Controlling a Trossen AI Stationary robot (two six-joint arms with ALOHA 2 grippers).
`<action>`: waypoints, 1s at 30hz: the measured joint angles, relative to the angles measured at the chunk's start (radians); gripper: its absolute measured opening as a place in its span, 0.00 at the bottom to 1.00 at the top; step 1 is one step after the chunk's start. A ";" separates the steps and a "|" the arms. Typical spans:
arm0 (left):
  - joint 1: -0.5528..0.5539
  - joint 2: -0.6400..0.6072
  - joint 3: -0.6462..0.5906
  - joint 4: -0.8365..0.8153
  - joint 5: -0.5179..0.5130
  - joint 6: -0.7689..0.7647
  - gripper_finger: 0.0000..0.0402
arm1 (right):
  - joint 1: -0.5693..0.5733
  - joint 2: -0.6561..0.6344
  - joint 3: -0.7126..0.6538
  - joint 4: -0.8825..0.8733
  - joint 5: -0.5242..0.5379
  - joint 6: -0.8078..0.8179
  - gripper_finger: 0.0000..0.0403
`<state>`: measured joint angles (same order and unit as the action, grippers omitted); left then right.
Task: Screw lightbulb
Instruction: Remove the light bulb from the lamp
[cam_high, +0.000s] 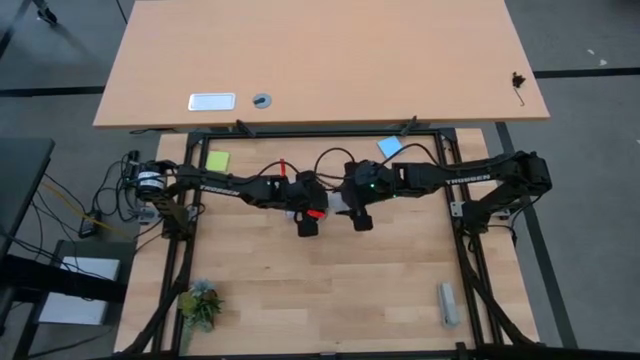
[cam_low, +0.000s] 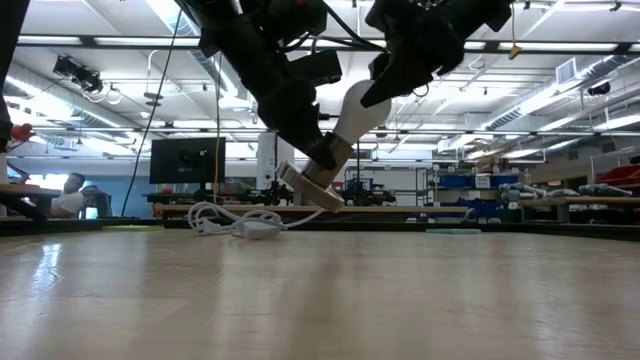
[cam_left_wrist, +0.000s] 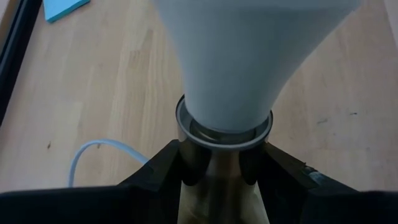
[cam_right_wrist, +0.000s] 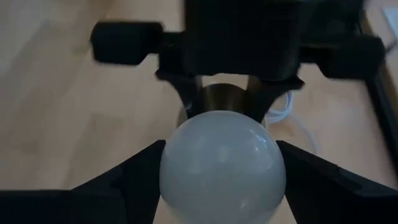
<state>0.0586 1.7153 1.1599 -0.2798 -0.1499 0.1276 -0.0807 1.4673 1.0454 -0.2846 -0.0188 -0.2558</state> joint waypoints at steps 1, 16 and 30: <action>0.000 0.000 0.000 0.000 -0.002 0.004 0.40 | 0.000 0.000 0.000 -0.001 -0.001 -0.050 0.71; 0.001 -0.003 0.005 0.002 0.006 0.004 0.40 | -0.003 -0.024 -0.002 -0.002 0.008 -0.149 0.72; 0.000 -0.004 0.006 0.007 0.010 -0.009 0.40 | 0.013 -0.031 0.010 0.015 0.111 0.520 0.88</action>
<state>0.0586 1.7111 1.1656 -0.2728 -0.1394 0.1184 -0.0673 1.4368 1.0557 -0.2699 0.0924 0.2647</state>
